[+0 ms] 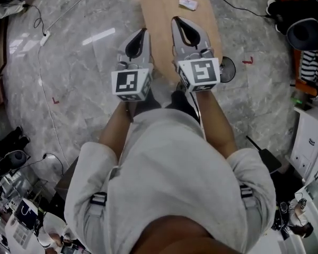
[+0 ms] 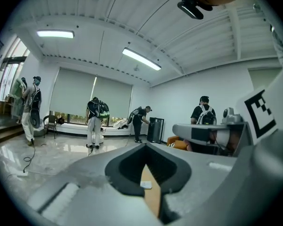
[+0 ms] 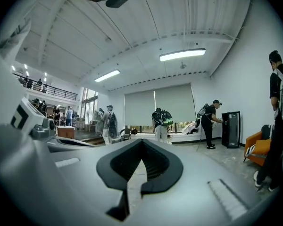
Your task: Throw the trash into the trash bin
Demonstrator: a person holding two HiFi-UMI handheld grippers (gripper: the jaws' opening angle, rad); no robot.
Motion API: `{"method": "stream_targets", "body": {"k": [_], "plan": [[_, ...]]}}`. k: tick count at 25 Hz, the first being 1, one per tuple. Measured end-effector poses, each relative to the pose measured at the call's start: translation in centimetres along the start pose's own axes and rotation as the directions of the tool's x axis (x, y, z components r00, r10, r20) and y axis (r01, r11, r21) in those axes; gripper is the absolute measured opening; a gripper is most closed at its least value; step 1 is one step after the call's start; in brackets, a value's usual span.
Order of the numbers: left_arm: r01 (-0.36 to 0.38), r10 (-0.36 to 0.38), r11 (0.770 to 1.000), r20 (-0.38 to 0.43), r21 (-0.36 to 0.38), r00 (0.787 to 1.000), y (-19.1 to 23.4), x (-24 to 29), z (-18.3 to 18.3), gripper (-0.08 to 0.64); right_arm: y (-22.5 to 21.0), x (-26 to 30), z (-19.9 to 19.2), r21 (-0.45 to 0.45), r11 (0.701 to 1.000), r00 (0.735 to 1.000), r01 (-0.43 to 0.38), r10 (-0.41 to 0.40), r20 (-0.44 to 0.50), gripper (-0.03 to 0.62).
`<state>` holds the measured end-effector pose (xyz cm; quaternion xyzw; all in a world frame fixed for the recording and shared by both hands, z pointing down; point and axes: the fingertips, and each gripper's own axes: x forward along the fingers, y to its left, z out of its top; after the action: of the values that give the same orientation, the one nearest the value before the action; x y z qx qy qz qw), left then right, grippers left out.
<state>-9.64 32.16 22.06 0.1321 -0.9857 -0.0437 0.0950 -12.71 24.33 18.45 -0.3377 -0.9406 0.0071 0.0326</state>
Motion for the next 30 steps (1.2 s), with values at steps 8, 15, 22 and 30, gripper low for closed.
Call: {"method": "stream_targets", "body": {"k": [8, 15, 22, 30], "plan": [[0.182, -0.183, 0.982, -0.033, -0.043, 0.983, 11.5, 4.1, -2.3, 0.017, 4.7, 11.3, -3.7, 0.000, 0.992, 0.988, 0.129, -0.129, -0.082, 0.008], [0.326, -0.327, 0.945, -0.068, -0.032, 0.942, 16.5, 7.2, -2.1, 0.018, 4.8, 14.6, -4.2, -0.022, 0.958, 0.949, 0.287, -0.287, -0.133, 0.008], [0.417, -0.419, 0.908, -0.132, -0.043, 0.898, 14.3, 10.9, -3.5, 0.018, 1.0, 14.3, -4.9, -0.015, 0.924, 0.913, 0.382, -0.379, -0.150, 0.008], [0.495, -0.494, 0.867, -0.230, -0.057, 0.839, 12.4, 16.8, -5.7, 0.018, -4.8, 15.2, -9.3, 0.046, 0.874, 0.859, 0.483, -0.463, -0.218, 0.008]]}}
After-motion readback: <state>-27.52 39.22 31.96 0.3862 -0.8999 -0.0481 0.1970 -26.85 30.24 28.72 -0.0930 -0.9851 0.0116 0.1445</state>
